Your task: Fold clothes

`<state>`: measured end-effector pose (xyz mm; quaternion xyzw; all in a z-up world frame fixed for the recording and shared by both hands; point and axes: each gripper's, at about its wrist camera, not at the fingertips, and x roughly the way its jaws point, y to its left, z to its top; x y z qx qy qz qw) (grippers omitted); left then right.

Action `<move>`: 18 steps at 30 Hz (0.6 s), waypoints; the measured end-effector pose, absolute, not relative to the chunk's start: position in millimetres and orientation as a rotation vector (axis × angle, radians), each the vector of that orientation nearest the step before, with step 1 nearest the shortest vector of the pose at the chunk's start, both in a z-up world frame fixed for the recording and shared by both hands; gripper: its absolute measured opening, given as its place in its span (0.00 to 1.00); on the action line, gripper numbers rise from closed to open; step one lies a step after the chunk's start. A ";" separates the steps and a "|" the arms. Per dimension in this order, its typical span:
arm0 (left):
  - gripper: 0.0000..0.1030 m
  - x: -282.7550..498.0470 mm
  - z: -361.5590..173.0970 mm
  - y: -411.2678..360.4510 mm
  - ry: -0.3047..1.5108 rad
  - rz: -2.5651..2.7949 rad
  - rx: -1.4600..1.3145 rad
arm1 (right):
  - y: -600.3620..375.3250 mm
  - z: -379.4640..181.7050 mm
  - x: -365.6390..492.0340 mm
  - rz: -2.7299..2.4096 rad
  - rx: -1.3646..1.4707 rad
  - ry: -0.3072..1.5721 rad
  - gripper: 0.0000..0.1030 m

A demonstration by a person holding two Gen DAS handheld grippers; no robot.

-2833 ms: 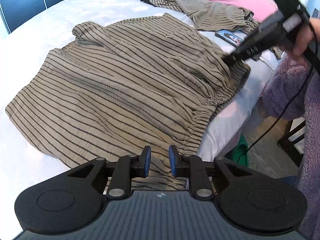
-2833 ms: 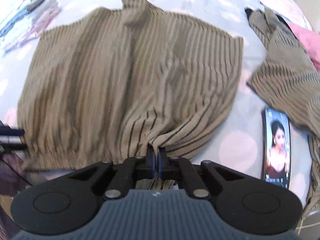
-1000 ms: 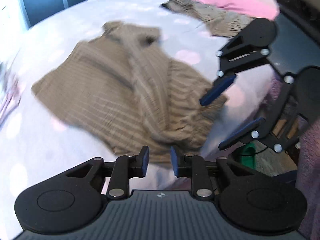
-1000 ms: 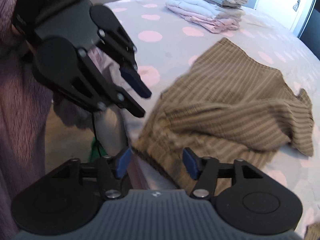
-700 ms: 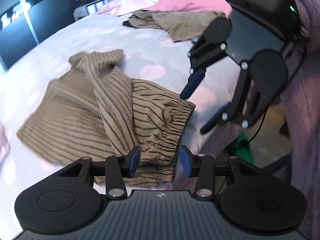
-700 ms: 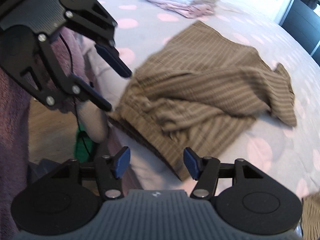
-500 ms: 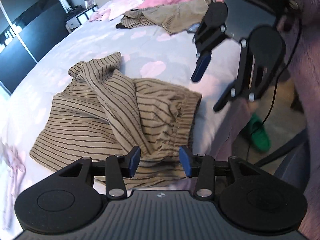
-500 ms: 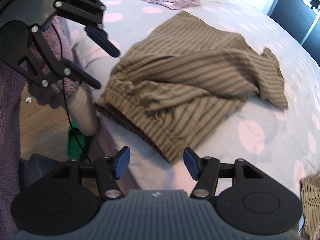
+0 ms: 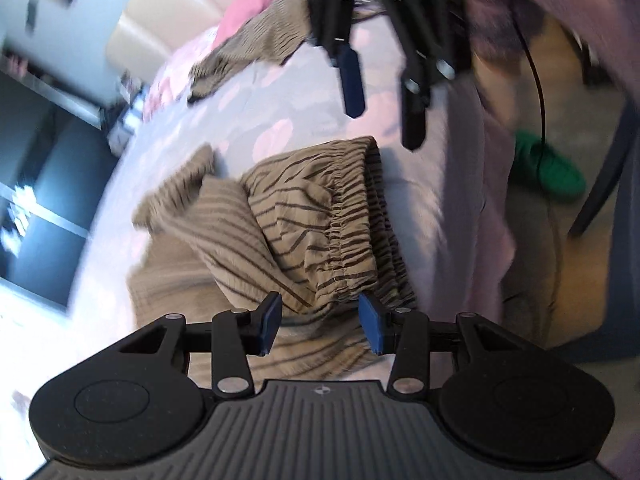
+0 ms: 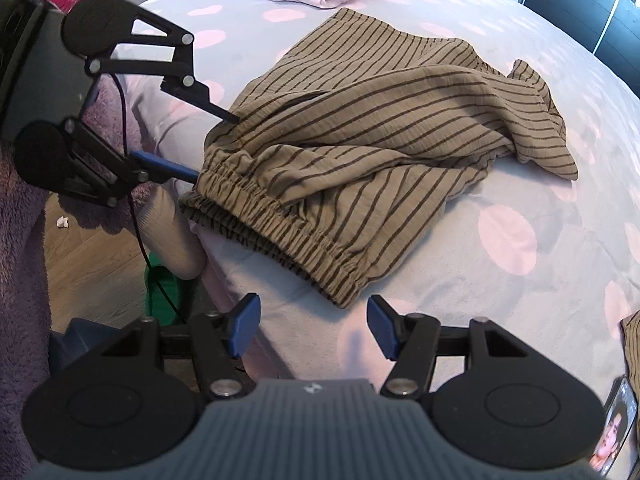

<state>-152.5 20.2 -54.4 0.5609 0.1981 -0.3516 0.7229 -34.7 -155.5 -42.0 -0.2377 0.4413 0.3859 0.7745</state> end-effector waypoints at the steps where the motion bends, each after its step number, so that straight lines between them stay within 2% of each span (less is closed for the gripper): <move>1: 0.39 -157.5 -61.2 20.0 0.385 -0.769 1.304 | -155.6 -42.4 -34.8 0.835 -0.512 0.957 0.61; 4: 0.39 -168.6 -77.9 20.4 0.241 -0.783 1.449 | -155.8 -43.5 -35.5 0.833 -0.509 0.960 0.61; 8: 0.39 -177.2 -82.2 19.6 0.167 -0.841 1.489 | -153.5 -43.9 -35.1 0.831 -0.504 0.965 0.61; 10: 0.26 -177.7 -80.6 16.8 0.176 -0.853 1.482 | -151.9 -43.4 -35.2 0.830 -0.508 0.961 0.61; 13: 0.17 -170.8 -73.1 12.9 0.235 -0.847 1.412 | -150.2 -42.6 -35.8 0.833 -0.511 0.956 0.61; 18: 0.12 -141.7 -38.6 15.6 0.424 -0.792 1.070 | -150.5 -37.2 -38.4 0.844 -0.501 0.921 0.61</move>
